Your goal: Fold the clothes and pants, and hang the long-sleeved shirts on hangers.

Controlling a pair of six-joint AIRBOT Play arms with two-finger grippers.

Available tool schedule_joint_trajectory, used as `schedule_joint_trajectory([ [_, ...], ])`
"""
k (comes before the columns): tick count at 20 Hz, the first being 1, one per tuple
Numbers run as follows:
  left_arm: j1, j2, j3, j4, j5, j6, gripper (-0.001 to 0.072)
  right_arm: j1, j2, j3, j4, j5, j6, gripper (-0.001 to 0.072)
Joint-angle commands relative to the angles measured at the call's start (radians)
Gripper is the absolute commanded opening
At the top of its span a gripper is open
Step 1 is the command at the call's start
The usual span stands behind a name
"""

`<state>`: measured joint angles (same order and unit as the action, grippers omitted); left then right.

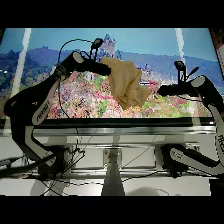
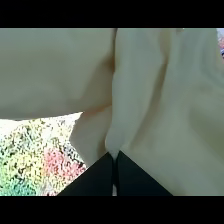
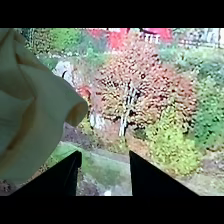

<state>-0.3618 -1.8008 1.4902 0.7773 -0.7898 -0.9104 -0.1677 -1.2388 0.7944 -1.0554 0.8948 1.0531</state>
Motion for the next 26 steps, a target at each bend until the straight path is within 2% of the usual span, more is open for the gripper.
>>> schedule_joint_trajectory([
  [1,0.001,0.078,0.000,-0.001,0.001,0.037,0.0017,0.000,-0.018,0.000,0.137,0.006,0.014,0.0349],
  [5,-0.011,0.101,0.000,0.000,0.000,0.037,0.0017,0.000,-0.126,-0.057,0.327,0.016,0.018,0.0352],
  [6,-0.014,0.100,0.000,-0.001,0.001,0.037,0.0017,0.000,-0.154,-0.080,0.391,0.035,0.016,0.0386],
  [7,-0.018,0.100,0.000,0.000,0.001,0.037,0.0017,0.000,-0.175,-0.096,0.450,0.050,0.008,0.0492],
  [8,-0.023,0.100,0.000,0.000,0.001,0.037,0.0017,0.001,-0.191,-0.107,0.509,0.062,0.004,0.0561],
  [11,-0.031,0.100,0.000,-0.001,0.001,0.036,0.0017,0.049,-0.200,-0.111,0.585,0.017,0.003,0.0550],
  [14,-0.038,0.100,0.000,-0.001,0.001,0.037,0.0017,0.145,-0.206,-0.111,0.591,-0.145,0.058,0.0545],
  [15,-0.038,0.100,0.000,-0.001,0.000,0.037,0.0017,0.171,-0.206,-0.111,0.588,-0.198,0.090,0.0534],
  [17,-0.038,0.101,0.000,-0.001,0.001,0.037,0.0017,0.192,-0.206,-0.111,0.589,-0.269,0.128,0.0289],
  [18,-0.036,0.101,0.000,-0.001,0.001,0.037,0.0017,0.195,-0.206,-0.106,0.585,-0.286,0.132,0.0198],
  [26,-0.027,0.102,0.000,0.000,0.001,0.037,0.0017,0.193,-0.206,-0.084,0.577,-0.315,0.132,0.0194],
])
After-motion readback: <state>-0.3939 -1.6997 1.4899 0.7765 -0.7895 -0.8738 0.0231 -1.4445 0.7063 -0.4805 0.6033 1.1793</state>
